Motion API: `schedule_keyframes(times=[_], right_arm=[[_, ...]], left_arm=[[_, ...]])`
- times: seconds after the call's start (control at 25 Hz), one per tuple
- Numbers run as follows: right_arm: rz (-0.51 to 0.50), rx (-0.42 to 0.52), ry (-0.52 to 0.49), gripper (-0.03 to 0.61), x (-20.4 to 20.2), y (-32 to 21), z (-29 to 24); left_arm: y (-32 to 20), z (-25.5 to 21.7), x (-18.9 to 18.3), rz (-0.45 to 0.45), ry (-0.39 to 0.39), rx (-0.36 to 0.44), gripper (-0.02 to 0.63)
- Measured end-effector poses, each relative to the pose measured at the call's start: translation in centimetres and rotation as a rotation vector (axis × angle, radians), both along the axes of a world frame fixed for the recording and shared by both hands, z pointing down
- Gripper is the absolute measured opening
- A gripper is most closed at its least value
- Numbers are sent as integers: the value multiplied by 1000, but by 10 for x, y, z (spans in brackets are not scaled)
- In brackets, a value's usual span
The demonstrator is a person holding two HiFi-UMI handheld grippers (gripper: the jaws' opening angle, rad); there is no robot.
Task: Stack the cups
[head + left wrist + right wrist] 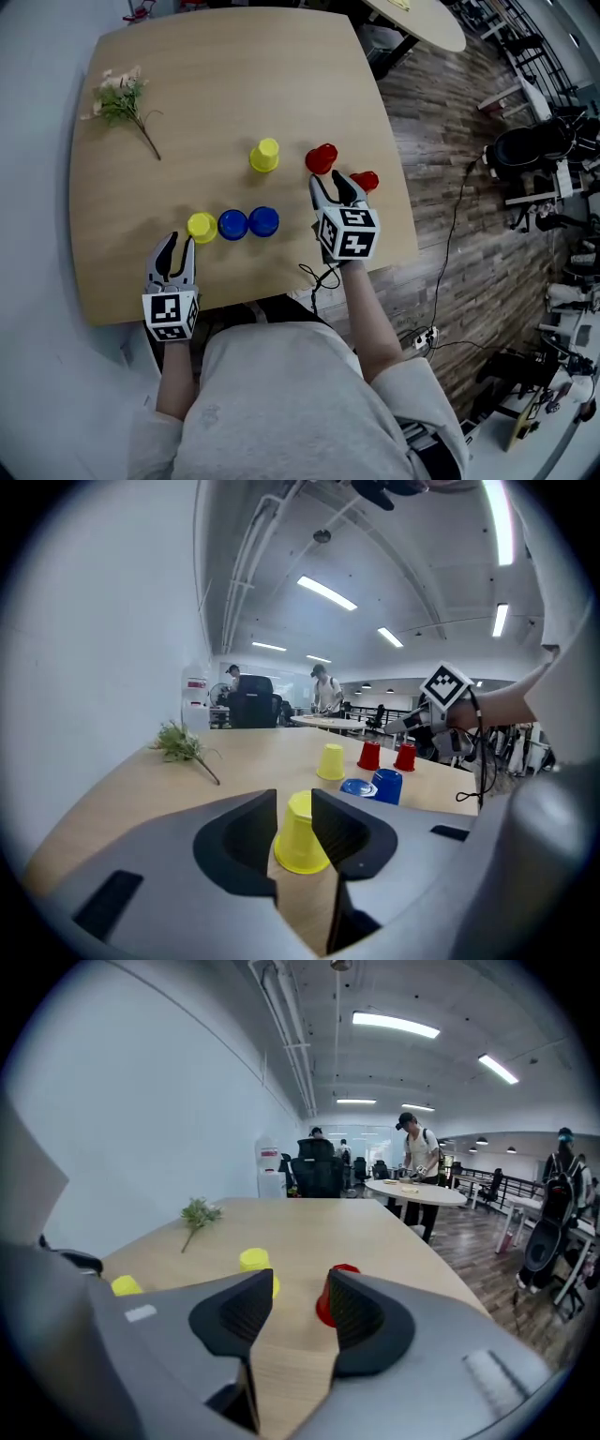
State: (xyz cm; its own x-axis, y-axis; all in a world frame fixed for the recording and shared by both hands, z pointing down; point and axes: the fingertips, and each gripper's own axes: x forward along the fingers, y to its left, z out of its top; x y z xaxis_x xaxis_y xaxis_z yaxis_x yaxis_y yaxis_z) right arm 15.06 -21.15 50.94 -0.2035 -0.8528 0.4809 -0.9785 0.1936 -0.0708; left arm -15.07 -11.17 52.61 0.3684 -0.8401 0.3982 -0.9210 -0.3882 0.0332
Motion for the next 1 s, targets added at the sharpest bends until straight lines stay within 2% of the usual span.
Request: schedule_keyframes(times=[0.16, 0.4, 0.56, 0.68, 1.0], right_arm=[[66, -82, 26, 222, 32, -31, 32], [88, -171, 31, 242, 45, -59, 78], [92, -140, 71, 212, 45, -64, 78], [64, -102, 50, 207, 35, -57, 64], [-162, 29, 3, 204, -28, -2, -12]], left_arm=[[7, -2, -9, -58, -17, -10, 72], [19, -3, -24, -136, -38, -43, 51], [20, -2, -29, -162, -45, -54, 48], [17, -1, -29, -160, -42, -53, 46], [3, 1, -15, -98, -20, -36, 43]])
